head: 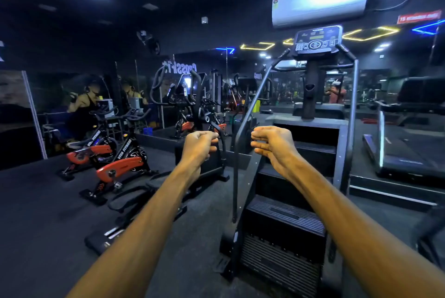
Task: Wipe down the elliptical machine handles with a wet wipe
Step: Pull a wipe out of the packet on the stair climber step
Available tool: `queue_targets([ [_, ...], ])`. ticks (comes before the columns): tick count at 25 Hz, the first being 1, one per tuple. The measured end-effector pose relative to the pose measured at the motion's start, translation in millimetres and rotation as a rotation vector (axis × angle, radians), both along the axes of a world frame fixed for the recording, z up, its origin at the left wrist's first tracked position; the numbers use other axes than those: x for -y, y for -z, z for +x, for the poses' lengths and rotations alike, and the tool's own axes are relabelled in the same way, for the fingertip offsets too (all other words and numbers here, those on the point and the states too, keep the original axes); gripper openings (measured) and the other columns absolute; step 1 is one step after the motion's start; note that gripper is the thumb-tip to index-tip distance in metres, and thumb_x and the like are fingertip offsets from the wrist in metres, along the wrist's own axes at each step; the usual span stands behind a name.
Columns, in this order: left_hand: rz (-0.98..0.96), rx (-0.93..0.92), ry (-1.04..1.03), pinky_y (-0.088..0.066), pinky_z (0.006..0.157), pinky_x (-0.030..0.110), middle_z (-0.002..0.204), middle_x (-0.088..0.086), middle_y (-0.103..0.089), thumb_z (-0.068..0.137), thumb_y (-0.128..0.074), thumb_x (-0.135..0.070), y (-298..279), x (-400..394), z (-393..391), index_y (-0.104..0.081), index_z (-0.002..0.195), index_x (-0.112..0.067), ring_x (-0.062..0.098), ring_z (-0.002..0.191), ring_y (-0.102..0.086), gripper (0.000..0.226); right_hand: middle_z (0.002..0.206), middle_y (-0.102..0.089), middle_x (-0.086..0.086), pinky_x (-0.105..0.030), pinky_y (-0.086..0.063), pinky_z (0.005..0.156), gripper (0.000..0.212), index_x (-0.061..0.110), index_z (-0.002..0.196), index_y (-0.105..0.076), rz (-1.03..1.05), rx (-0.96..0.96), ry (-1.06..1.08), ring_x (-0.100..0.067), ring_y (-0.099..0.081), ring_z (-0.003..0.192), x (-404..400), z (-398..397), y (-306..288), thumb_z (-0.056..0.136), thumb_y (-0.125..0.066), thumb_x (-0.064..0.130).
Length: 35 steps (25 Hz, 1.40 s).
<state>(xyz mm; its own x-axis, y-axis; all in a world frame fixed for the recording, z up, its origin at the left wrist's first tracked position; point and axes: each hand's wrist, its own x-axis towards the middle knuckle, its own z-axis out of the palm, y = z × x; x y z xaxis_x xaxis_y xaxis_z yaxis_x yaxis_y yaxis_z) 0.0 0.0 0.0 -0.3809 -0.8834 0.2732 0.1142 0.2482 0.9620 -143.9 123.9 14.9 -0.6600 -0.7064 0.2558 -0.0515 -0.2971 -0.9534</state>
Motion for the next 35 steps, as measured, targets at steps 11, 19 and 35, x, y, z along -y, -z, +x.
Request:
queue_targets([
  [11,0.082,0.096,0.199,-0.039,0.055,0.025,0.085,0.001,-0.07,0.088,-0.062,-0.024,41,158,-208,-0.066,0.087,-0.017,0.012,0.064,-0.058,0.009,0.088,-0.069,-0.012,-0.028,-0.051,0.067,0.009,0.008,0.092,-0.068,0.054,0.14,0.222,-0.028,-0.065,0.086,133,-195,55,0.088,-0.063,0.002],
  [19,0.104,0.183,0.365,-0.035,0.048,0.022,0.082,0.002,-0.067,0.089,-0.061,-0.021,84,244,-397,-0.067,0.09,-0.012,0.011,0.059,-0.055,0.01,0.089,-0.07,-0.013,-0.031,-0.054,0.07,0.011,0.009,0.089,-0.069,0.11,0.226,0.413,-0.023,-0.067,0.077,205,-361,113,0.087,-0.062,0.001],
  [35,0.23,0.463,0.458,-0.041,0.054,0.025,0.086,0.0,-0.073,0.09,-0.057,-0.026,216,383,-730,-0.072,0.094,-0.013,0.012,0.068,-0.062,0.02,0.085,-0.072,-0.011,-0.037,-0.061,0.077,0.012,0.008,0.092,-0.069,0.441,0.239,0.699,-0.02,-0.07,0.072,334,-683,241,0.091,-0.058,0.003],
])
